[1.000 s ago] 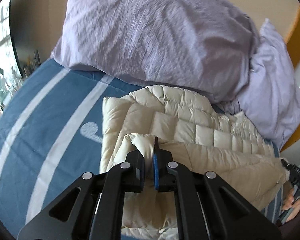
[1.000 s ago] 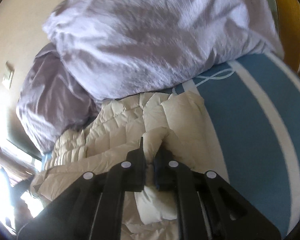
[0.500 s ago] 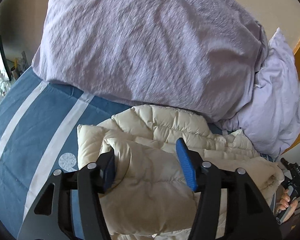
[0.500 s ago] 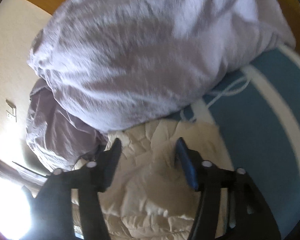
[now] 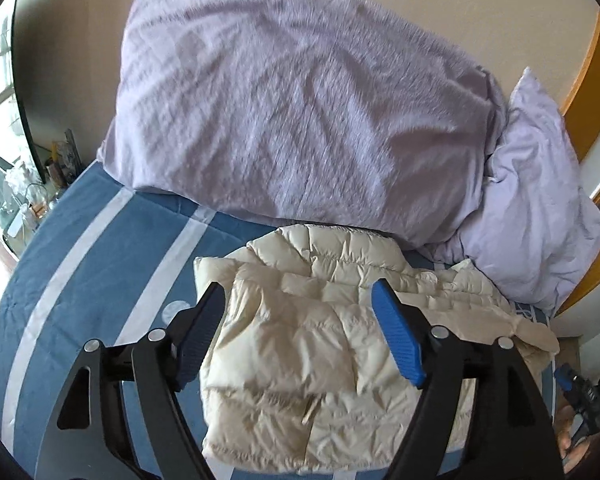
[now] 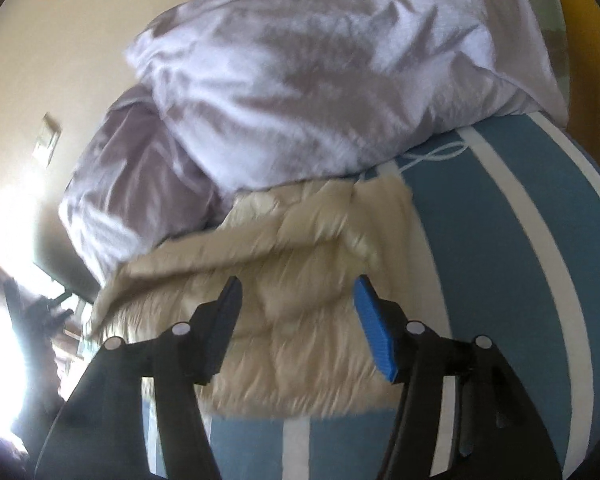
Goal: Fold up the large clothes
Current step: 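Lift the hem with both grippers and fold it over toward the collar, then open both grippers and release the folded hem onto the jacket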
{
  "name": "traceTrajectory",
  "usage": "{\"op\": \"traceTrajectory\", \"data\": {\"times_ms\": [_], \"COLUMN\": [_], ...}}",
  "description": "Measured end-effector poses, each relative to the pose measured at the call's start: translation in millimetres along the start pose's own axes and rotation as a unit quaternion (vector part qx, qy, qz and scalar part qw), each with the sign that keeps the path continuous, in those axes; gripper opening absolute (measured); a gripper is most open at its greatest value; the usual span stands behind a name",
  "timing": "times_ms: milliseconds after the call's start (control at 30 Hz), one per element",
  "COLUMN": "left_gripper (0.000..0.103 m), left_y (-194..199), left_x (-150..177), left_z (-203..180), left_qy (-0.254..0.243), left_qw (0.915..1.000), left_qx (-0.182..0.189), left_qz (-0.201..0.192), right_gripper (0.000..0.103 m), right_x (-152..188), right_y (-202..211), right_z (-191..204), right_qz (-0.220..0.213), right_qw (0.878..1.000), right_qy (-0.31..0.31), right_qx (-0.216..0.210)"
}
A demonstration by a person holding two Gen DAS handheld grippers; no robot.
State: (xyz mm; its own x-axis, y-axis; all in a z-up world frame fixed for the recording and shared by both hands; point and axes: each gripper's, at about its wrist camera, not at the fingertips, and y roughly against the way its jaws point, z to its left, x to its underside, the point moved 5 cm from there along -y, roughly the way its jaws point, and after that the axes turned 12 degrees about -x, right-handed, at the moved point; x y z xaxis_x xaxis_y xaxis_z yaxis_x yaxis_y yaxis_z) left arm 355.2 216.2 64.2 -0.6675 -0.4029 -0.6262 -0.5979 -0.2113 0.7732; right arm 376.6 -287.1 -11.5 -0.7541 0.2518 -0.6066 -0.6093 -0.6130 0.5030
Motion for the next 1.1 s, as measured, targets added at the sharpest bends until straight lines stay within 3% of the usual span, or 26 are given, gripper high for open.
{"op": "traceTrajectory", "data": {"times_ms": [367,667,900,1100], "left_gripper": [0.077,0.076,0.076,0.076], "left_y": [15,0,-25,-46], "left_x": [89,129,130,88], "left_z": [-3,-32,-56,-70], "left_qy": [-0.068,-0.120,-0.142,-0.117], "left_qw": [0.9976,0.9927,0.9895,0.9922], "left_qx": [0.002,-0.009,-0.024,-0.032], "left_qz": [0.011,-0.011,-0.018,-0.027], "right_gripper": [0.039,0.034,0.032,0.032], "right_x": [50,50,28,-7], "right_y": [-21,-41,-68,-87], "right_z": [30,41,32,29], "right_qz": [0.043,0.037,0.016,-0.015], "right_qw": [0.997,0.988,0.983,0.985], "right_qy": [0.068,0.133,0.152,0.140], "right_qx": [0.018,0.068,0.101,0.100]}}
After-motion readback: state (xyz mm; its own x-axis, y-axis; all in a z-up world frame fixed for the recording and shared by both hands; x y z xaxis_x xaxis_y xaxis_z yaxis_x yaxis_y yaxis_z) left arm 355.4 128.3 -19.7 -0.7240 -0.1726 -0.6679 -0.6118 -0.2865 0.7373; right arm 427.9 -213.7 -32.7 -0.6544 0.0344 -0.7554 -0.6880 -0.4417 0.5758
